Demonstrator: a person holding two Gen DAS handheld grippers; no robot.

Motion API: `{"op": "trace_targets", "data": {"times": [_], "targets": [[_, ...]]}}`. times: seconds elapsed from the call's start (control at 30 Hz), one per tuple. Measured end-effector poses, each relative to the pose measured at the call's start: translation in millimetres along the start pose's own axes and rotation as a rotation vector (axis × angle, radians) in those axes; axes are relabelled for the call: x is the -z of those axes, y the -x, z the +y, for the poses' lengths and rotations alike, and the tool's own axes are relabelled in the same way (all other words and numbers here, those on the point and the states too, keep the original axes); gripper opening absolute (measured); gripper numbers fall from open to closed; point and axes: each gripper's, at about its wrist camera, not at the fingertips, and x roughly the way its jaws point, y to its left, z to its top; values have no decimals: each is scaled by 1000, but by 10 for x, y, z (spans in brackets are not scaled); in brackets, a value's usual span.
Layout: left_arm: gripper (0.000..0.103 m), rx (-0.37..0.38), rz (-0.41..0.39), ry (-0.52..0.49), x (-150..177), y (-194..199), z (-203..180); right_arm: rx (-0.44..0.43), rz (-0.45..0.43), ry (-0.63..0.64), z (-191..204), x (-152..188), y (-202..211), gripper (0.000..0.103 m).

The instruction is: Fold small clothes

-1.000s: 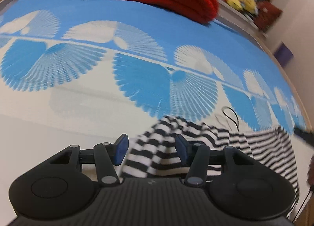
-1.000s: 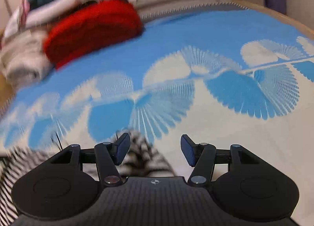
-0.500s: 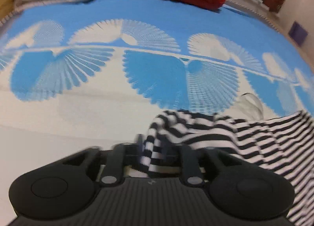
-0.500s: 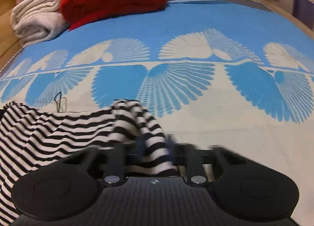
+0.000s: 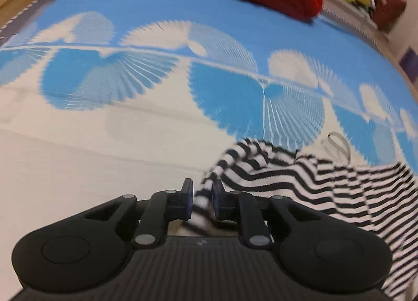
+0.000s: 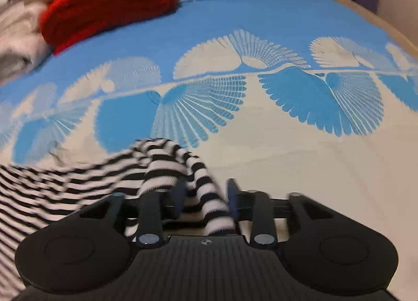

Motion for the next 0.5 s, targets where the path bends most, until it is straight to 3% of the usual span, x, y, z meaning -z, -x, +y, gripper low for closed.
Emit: {"op": "trace_targets", "data": {"times": [0.1, 0.23, 0.37, 0.43, 0.5], "targets": [[17, 20, -1, 15, 18, 429, 144, 3, -10, 7, -30, 67, 379, 44], [20, 88, -13, -37, 383, 925, 265, -46, -1, -41, -191, 313, 817, 45], [24, 141, 16, 61, 877, 896, 478, -48, 42, -77, -334, 792, 959, 49], [23, 149, 141, 133, 1015, 714, 549, -8, 126, -98, -392, 934, 908, 48], [27, 151, 110, 101, 1030, 753, 539, 6, 86, -118, -452, 963, 976, 48]]}}
